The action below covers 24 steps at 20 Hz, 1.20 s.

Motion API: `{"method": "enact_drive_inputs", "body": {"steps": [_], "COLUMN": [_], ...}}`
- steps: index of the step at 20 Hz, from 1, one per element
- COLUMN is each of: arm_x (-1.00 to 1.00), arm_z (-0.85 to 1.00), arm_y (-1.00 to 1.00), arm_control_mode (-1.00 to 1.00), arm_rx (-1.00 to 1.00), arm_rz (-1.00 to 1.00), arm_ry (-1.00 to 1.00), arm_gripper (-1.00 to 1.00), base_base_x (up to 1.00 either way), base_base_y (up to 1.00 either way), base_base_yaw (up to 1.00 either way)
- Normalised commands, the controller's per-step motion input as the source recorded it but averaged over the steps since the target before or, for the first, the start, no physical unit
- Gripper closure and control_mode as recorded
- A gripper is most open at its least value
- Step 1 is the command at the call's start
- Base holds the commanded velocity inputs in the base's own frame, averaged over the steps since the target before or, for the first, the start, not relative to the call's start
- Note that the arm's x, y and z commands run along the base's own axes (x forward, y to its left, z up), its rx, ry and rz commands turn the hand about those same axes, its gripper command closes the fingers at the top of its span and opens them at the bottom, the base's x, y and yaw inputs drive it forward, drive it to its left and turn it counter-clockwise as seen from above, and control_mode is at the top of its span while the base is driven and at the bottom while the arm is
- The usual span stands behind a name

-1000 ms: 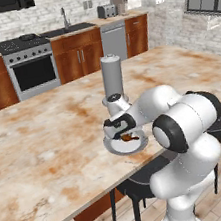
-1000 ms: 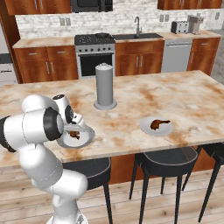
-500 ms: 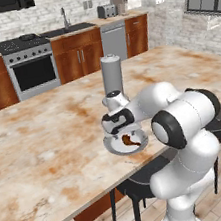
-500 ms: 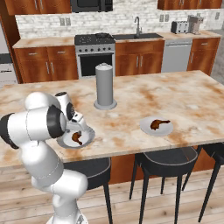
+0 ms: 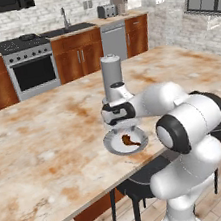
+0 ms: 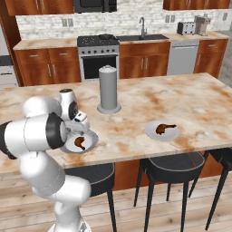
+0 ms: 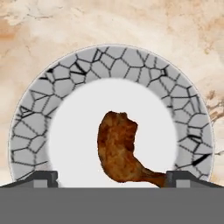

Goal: Take the chicken drumsticks from the pan and place one on each plate on the dining counter.

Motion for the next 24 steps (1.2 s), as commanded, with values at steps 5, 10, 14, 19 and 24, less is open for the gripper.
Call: {"method": "enact_drive_inputs", "body": {"steps": [5, 10, 14, 19, 24], "arm_x": [-0.31, -0.50, -0.68, -0.80, -0.87], "arm_z": [0.47, 0.44, 0.29, 0.12, 0.01], "arm_y": [0.00, 0.00, 0.00, -0.16, -0.32], "arm_control_mode": [-1.00, -1.00, -1.00, -1.00, -1.00], "arm_rx": [0.01, 0.00, 0.00, 0.00, 0.00], "arm_rz": [0.00, 0.01, 0.02, 0.02, 0.11], "arm_ry": [0.00, 0.00, 0.00, -0.12, -0.29], "arm_gripper": [-1.00, -1.00, -1.00, -1.00, -1.00], "base_base_x": [0.00, 0.00, 0.00, 0.00, 0.00], "base_base_y": [0.00, 0.00, 0.00, 0.00, 0.00], "base_base_yaw": [0.00, 0.00, 0.00, 0.00, 0.00]}}
